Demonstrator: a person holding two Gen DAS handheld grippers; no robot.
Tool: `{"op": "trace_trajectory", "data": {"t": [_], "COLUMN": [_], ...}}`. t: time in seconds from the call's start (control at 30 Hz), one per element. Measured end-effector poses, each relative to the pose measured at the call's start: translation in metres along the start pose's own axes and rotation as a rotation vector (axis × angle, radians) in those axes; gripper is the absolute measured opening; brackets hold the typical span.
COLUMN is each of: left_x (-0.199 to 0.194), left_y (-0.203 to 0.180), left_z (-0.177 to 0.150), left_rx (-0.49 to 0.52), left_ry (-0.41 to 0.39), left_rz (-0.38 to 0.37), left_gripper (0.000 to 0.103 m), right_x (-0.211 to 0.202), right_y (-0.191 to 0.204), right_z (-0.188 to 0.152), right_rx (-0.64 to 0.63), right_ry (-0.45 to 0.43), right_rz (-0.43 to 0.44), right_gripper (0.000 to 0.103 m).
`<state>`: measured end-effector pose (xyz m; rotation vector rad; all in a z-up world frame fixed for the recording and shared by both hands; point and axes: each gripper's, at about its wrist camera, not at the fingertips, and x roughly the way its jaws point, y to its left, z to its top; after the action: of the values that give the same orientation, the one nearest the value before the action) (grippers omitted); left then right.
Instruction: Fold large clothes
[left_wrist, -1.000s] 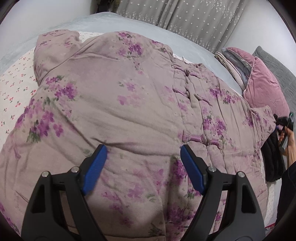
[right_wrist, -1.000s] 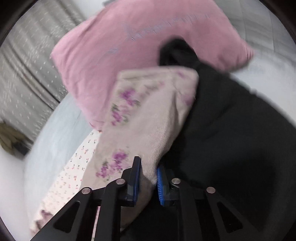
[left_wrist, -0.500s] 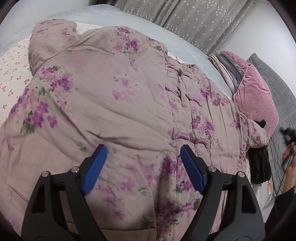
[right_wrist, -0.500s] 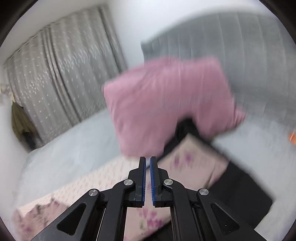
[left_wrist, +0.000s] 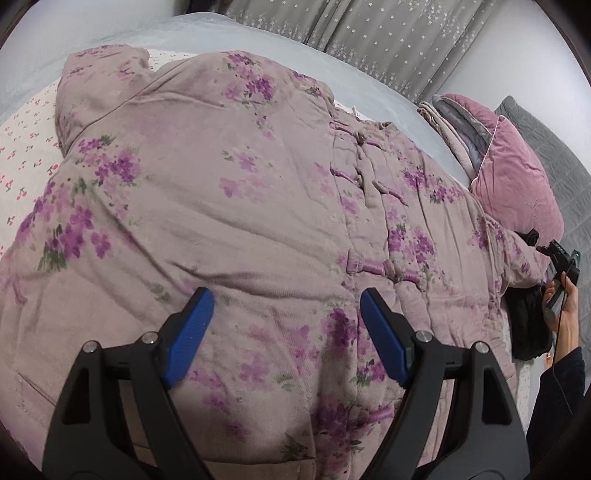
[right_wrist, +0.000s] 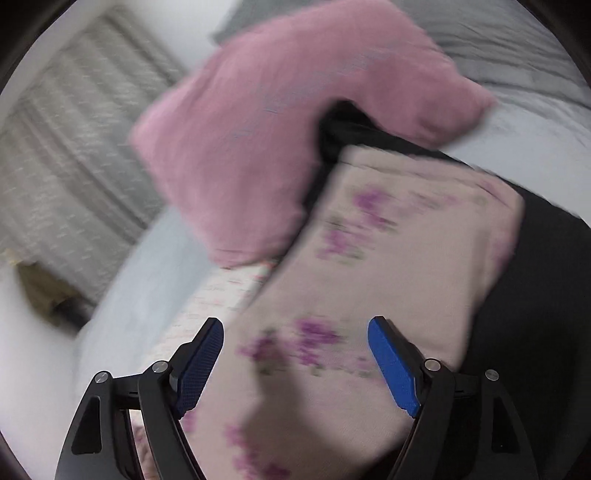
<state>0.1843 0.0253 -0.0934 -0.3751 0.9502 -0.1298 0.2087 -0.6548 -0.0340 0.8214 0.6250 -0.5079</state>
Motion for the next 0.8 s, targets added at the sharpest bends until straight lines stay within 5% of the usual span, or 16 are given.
{"op": "trace_trajectory", "data": {"t": [0.1, 0.2, 0.3, 0.4, 0.47, 0.5, 0.53, 0.8], "left_x": [0.001, -0.003, -0.003, -0.003, -0.005, -0.005, -0.005, -0.014], "left_y": [-0.002, -0.001, 0.002, 0.000, 0.000, 0.000, 0.002, 0.010], "left_z": [-0.001, 0.000, 0.001, -0.001, -0.001, 0.000, 0.001, 0.006], "left_rx": [0.004, -0.008, -0.035, -0.031, -0.024, -0.024, -0.025, -0.058], "left_ry": [0.002, 0.004, 0.012, 0.013, 0.007, 0.003, 0.000, -0.028], "left_rz": [0.003, -0.026, -0.047, -0.047, -0.045, -0.042, -0.035, -0.042], "left_gripper": [0.081, 0.081, 0.081, 0.081, 0.081, 0.081, 0.081, 0.081], "right_x": [-0.028, -0.056, -0.060, -0.031, -0.017, -0.013, -0.011, -0.086], "right_y": [-0.026, -0.052, -0.078, -0.074, -0.063, -0.056, -0.050, 0.029], "right_z": [-0.012, -0.023, -0.017, -0.003, 0.005, 0.009, 0.011, 0.020], "right_rx": [0.114, 0.158, 0.256, 0.228, 0.204, 0.190, 0.183, -0.019], "right_ry": [-0.081, -0.147, -0.148, -0.036, -0.020, -0.030, -0.033, -0.280], "right_rz": [0.029, -0.041, -0.024, 0.048, 0.017, 0.007, -0.010, 0.117], "right_gripper": [0.080, 0.080, 0.080, 0.082, 0.064, 0.025, 0.014, 0.010]}}
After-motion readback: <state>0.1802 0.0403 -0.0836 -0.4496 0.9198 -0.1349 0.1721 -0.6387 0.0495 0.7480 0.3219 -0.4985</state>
